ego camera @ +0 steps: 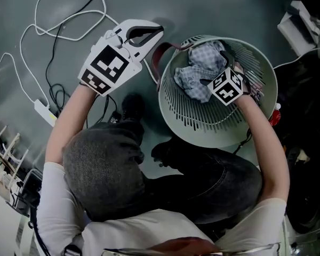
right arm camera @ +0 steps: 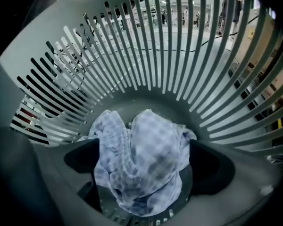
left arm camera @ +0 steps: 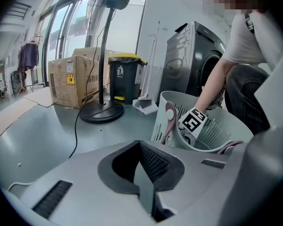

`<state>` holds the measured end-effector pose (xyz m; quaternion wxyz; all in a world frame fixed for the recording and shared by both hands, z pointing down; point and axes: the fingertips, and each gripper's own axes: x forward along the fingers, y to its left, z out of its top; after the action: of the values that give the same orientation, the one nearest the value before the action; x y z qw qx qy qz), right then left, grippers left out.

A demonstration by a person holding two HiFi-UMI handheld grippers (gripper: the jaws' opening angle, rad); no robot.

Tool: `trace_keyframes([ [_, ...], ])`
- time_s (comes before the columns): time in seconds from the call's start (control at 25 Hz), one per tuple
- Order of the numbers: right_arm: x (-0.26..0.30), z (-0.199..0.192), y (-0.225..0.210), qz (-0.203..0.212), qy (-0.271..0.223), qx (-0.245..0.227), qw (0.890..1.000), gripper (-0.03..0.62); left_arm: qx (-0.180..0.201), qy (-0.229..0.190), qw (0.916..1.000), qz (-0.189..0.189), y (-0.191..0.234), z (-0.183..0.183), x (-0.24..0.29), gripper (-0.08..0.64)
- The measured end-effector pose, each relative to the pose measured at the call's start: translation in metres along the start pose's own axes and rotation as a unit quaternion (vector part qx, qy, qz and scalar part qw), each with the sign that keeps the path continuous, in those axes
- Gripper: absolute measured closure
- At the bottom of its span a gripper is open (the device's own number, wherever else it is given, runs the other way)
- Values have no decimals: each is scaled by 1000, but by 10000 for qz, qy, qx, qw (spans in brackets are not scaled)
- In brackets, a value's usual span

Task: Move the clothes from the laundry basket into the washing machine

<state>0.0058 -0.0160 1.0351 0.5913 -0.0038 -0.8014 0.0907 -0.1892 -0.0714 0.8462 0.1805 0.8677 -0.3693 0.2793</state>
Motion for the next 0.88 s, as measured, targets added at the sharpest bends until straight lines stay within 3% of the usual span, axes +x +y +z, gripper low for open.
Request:
trace_keyframes([
  [0.4, 39, -34, -11, -299, 618, -534, 9962, -15, -261, 62, 9996, 102, -5, -16, 0, 555],
  [0.88, 68, -40, -20, -22, 1047, -505, 9932, -15, -189, 120, 9996, 173, -10, -32, -5, 554],
])
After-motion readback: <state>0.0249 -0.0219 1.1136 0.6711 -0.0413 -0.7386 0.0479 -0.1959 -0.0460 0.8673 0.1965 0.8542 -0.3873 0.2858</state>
